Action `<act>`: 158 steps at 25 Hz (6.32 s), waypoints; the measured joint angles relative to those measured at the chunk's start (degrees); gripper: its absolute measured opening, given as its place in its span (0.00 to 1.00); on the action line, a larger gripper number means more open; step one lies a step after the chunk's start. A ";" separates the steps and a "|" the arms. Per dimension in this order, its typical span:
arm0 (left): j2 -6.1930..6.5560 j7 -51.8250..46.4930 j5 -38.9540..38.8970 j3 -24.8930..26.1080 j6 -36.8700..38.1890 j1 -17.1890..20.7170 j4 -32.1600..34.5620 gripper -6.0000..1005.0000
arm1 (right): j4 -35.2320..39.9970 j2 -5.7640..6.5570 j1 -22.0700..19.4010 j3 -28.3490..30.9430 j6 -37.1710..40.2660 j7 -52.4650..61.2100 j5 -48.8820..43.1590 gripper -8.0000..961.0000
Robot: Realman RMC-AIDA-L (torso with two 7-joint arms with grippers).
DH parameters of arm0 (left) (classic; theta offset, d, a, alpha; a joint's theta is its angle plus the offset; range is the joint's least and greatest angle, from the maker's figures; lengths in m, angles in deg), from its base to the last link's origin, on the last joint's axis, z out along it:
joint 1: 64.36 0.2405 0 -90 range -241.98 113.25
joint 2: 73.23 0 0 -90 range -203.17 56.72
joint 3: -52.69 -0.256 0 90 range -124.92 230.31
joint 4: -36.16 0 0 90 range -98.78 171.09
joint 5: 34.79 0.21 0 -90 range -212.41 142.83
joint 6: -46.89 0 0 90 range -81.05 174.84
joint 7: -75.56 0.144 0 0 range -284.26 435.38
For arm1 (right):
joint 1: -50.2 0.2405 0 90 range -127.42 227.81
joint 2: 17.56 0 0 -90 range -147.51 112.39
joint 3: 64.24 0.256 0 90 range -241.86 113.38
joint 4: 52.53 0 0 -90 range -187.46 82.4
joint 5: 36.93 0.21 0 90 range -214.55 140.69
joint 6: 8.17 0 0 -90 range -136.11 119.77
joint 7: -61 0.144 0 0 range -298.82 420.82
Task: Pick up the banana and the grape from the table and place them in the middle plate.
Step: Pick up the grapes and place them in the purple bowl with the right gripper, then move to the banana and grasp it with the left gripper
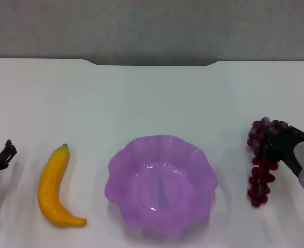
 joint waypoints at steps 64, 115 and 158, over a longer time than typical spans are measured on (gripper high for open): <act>0.04 0.00 0.30 0.11 -0.01 -0.09 -0.35 0.89 | -6.68 -0.26 4.93 -14.59 2.09 8.12 -17.95 0.27; 0.37 30.91 0.54 26.97 -50.80 9.96 -49.02 0.89 | 26.91 -0.34 8.52 -15.35 23.03 22.97 2.28 0.83; 0.26 -4.62 37.65 26.38 -93.55 -3.55 -49.29 0.88 | 25.82 -0.43 9.18 -15.42 20.16 22.97 2.20 0.82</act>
